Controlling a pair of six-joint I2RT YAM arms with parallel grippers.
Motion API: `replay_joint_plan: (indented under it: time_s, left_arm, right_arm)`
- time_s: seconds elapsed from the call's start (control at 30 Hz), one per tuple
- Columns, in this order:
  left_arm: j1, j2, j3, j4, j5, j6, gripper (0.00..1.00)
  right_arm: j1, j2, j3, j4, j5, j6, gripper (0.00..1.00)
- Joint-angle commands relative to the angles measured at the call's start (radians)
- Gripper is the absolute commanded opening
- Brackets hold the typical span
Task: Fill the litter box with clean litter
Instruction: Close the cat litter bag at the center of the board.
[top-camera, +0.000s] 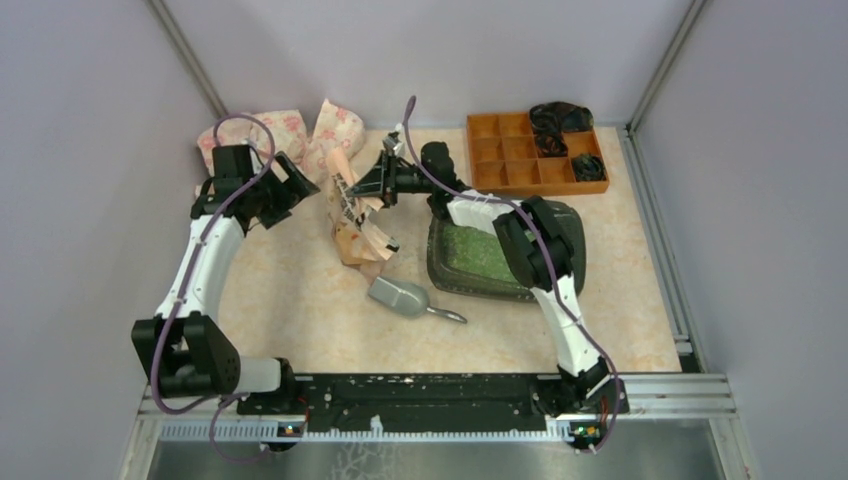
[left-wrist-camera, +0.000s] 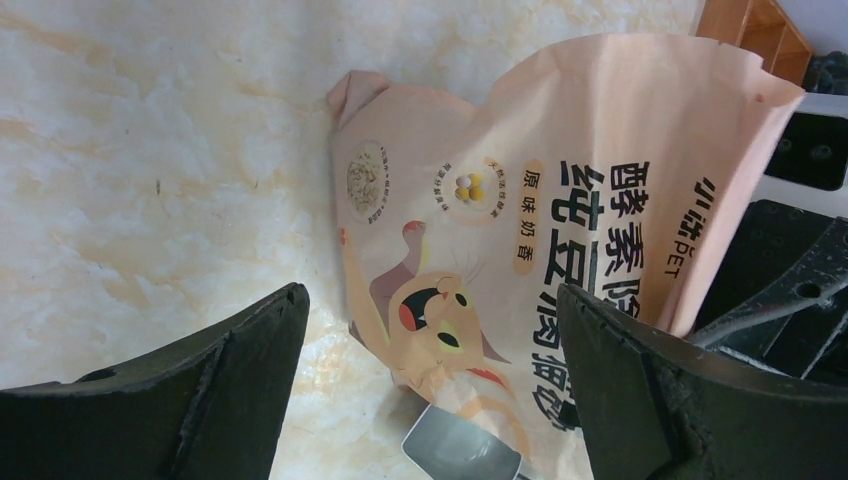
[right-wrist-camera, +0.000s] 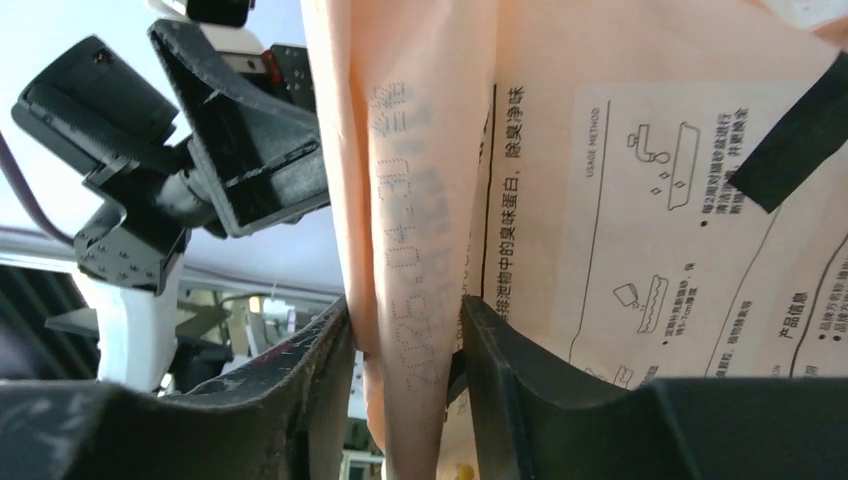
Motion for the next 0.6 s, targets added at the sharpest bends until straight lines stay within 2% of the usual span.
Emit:
replay_joint_plan:
  time_s: [0.0, 0.07, 0.2, 0.33, 0.43, 0.57]
  left_arm:
    - [-0.018, 0.019, 0.039, 0.027, -0.022, -0.01, 0.99]
    - [-0.035, 0.028, 0.053, 0.028, -0.028, -0.016, 0.99]
    - [-0.088, 0.052, 0.087, 0.023, -0.049, -0.032, 0.99]
    - [-0.123, 0.079, 0.105, 0.012, -0.067, -0.043, 0.99]
    - [-0.149, 0.1, 0.108, 0.01, -0.075, -0.048, 0.99]
    - [-0.171, 0.131, 0.106, 0.006, -0.099, -0.051, 0.99]
  right_arm:
    - [0.014, 0.037, 0.063, 0.151, -0.083, 0.085, 0.44]
    - [0.014, 0.045, 0.072, 0.161, -0.094, 0.093, 0.42]
    - [0.015, 0.062, 0.077, 0.159, -0.103, 0.107, 0.28]
    - [0.015, 0.071, 0.06, 0.206, -0.109, 0.145, 0.27]
    - [0.015, 0.077, 0.048, 0.245, -0.107, 0.174, 0.2]
    - [0.015, 0.089, 0.038, 0.312, -0.111, 0.22, 0.22]
